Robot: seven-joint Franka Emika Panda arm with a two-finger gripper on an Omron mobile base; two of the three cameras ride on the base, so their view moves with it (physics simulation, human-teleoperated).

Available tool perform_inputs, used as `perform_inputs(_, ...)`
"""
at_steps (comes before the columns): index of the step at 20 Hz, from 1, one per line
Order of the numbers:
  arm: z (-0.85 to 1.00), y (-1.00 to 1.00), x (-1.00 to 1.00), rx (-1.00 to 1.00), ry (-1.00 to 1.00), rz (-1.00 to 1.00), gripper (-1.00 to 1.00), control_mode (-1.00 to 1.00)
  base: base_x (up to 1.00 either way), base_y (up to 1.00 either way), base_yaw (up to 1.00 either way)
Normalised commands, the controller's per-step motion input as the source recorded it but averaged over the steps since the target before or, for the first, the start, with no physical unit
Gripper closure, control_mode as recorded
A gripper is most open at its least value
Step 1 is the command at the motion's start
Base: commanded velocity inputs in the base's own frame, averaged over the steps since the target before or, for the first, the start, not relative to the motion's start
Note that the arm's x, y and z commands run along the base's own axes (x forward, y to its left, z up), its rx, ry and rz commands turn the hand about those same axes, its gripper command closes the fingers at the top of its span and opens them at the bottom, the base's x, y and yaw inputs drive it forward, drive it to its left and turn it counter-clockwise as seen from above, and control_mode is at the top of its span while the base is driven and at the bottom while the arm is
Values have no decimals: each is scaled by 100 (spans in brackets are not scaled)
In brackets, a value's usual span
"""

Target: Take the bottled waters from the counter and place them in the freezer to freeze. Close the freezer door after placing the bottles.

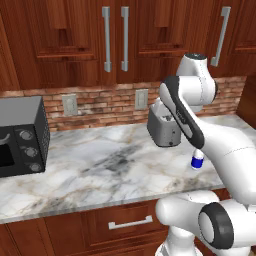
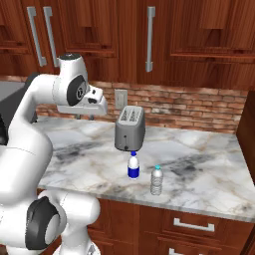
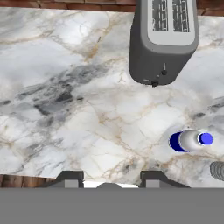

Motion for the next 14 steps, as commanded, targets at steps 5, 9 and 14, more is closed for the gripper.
perform_inputs(5,-6,-9,-26,-3,-9,4,-100,-100,0,0,0)
perform_inputs(9,-18,-61,-95,-1,-23,17,-100,-100,0,0,0)
perform_inputs(14,-13,-86,-72,-3,-19,25,-100,-100,0,0,0)
